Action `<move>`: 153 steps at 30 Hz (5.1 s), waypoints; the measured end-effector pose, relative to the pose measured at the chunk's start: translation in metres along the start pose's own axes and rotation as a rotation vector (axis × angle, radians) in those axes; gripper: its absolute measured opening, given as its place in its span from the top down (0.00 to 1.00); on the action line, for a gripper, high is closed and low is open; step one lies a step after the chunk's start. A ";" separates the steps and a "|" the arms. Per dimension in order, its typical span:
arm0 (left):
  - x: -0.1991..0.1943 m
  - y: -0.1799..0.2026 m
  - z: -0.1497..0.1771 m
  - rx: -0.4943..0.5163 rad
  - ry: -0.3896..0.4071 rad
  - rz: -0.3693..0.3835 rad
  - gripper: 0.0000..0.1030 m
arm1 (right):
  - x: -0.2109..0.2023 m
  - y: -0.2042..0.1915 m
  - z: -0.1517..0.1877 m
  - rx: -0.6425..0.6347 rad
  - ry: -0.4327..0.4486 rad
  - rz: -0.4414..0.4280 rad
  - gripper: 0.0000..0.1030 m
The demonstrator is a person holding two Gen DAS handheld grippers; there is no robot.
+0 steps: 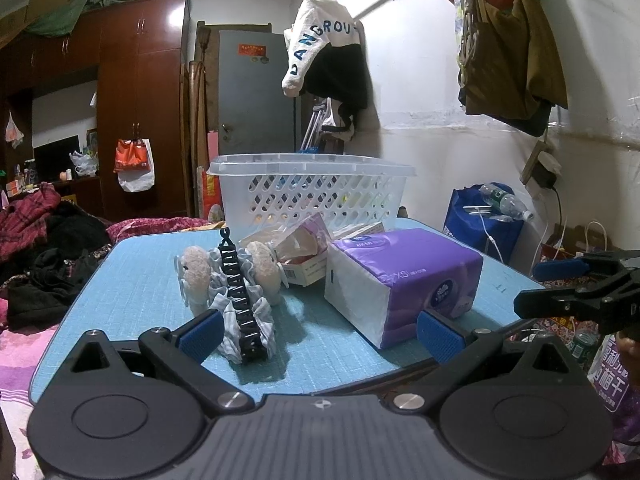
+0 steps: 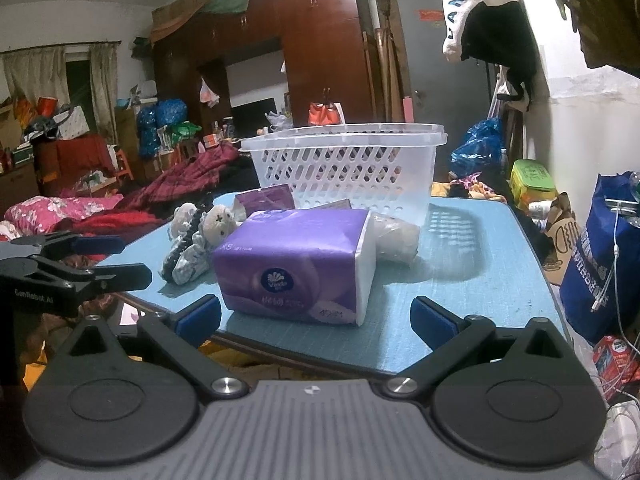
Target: Organize objects
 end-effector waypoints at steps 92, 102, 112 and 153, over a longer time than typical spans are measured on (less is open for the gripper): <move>0.072 0.027 0.008 0.082 0.176 0.197 0.12 | 0.039 0.052 -0.001 -0.055 0.067 -0.271 0.31; 0.073 0.030 0.013 0.094 0.193 0.277 0.39 | 0.036 0.043 0.005 -0.097 0.057 -0.381 0.40; 0.055 0.034 0.010 0.141 0.252 0.242 0.45 | 0.030 0.040 0.003 -0.109 0.080 -0.376 0.49; 0.279 -0.123 -0.150 -0.111 -0.240 0.225 0.49 | 0.237 0.026 -0.182 -0.074 -0.229 0.004 0.56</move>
Point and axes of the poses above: each gripper's, at about its wrist camera, not at the fingertips, and x roughly the way its jaws point, y to its right, z to its underside, the point moved 7 cm from there along x, roughly the way its jaws point, and after that the axes turned 14 degrees about x, right-handed, at the moved point
